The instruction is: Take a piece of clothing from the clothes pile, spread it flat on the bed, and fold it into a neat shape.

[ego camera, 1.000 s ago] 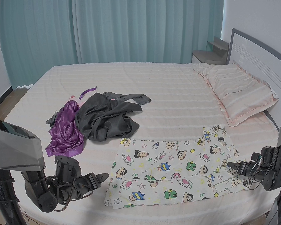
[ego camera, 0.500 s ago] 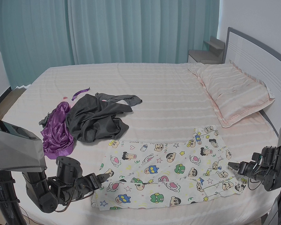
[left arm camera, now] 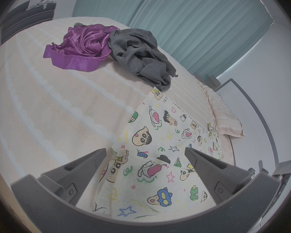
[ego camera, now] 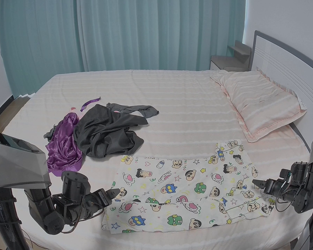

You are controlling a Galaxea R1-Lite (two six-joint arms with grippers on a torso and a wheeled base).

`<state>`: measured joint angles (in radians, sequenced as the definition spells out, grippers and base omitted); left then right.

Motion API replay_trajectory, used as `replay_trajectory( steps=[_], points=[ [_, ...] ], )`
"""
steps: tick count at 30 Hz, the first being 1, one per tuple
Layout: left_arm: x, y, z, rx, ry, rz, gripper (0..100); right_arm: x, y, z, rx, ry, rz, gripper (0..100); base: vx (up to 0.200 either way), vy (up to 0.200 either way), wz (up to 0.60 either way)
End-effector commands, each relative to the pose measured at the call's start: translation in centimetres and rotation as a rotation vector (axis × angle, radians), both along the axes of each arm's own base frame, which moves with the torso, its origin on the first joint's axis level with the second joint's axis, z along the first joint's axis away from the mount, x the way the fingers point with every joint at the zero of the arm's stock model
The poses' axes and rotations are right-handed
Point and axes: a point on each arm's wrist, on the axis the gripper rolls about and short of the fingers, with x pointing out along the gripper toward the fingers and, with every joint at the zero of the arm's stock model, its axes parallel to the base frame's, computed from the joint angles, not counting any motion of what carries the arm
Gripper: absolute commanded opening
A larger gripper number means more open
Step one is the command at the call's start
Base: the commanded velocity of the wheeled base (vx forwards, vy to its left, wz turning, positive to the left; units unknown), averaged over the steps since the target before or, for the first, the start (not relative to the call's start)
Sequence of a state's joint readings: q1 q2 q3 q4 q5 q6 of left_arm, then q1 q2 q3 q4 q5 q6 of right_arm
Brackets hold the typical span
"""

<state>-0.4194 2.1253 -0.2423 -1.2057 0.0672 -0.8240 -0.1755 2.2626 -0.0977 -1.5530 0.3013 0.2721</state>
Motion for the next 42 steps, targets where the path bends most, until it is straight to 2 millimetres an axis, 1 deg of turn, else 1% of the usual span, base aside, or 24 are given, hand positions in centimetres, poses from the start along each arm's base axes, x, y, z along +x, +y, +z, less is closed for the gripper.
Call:
replay_trajectory(
  steps=[1,15,17,21,22,23,25,26,27,28,30,32,34,36,38,40,42],
  points=[
    [0.1,-0.1,0.0,-0.001,-0.004,-0.001,100,0.2,0.0,0.2,-0.001,-0.019,0.002,100,0.0,0.0,0.0],
    [0.4,-0.1,0.3,-0.001,-0.02,-0.003,100,0.2,0.1,0.2,-0.002,-0.021,0.003,100,0.0,0.0,0.0],
    [0.6,-0.2,0.4,0.003,-0.034,-0.005,100,0.2,0.1,0.2,-0.001,-0.022,0.006,100,0.0,0.0,0.0],
    [2.0,-0.1,0.7,0.025,-0.079,0.016,100,0.3,0.5,-0.1,0.0,-0.007,0.019,100,0.0,0.0,0.0],
    [2.0,-0.1,0.7,0.025,-0.079,0.016,100,0.3,0.5,-0.1,0.0,-0.007,0.019,100,0.0,0.0,0.0],
    [2.6,0.0,0.8,0.035,-0.096,0.018,100,0.3,0.5,-0.1,0.0,-0.007,0.019,100,0.0,0.0,0.0],
    [3.8,0.4,0.3,0.079,-0.101,0.013,100,0.3,0.4,-0.1,0.0,-0.01,0.017,100,0.0,0.0,0.0],
    [3.9,0.4,0.2,0.086,-0.099,0.012,100,0.3,0.4,-0.1,0.0,-0.01,0.017,100,0.0,0.0,0.0],
    [4.6,0.4,-0.2,0.113,-0.102,0.004,100,0.2,0.5,-0.1,0.001,-0.005,0.019,100,0.0,0.0,0.0],
    [4.7,0.4,-0.3,0.116,-0.101,0.003,100,0.2,0.5,-0.1,0.001,-0.005,0.019,100,0.0,0.0,0.0],
    [6.6,0.4,-0.5,0.119,-0.119,0.018,100,0.2,0.5,-0.2,0.001,-0.004,0.02,100,0.0,0.0,0.0],
    [7.9,0.4,-0.7,0.122,-0.116,0.028,100,0.2,0.6,-0.2,0.001,-0.001,0.025,100,0.0,0.0,0.0],
    [10.1,0.5,-1.2,0.131,-0.087,0.049,100,0.1,0.8,-0.2,0.002,0.004,0.031,100,0.0,0.0,0.0],
    [11.0,0.5,-1.8,0.138,-0.066,0.052,100,0.1,0.8,-0.2,0.002,0.002,0.031,100,0.0,0.0,0.0],
    [12.5,0.2,-2.5,0.136,-0.068,0.056,100,0.1,0.9,-0.3,0.003,0.007,0.034,100,0.0,0.0,0.0],
    [13.1,0.1,-2.6,0.133,-0.075,0.06,100,0.1,0.9,-0.4,0.003,0.01,0.036,100,0.0,0.0,0.0],
    [13.2,0.0,-2.8,0.129,-0.074,0.056,100,0.1,1.0,-0.5,0.004,0.013,0.039,100,0.0,0.0,0.0]
  ],
)
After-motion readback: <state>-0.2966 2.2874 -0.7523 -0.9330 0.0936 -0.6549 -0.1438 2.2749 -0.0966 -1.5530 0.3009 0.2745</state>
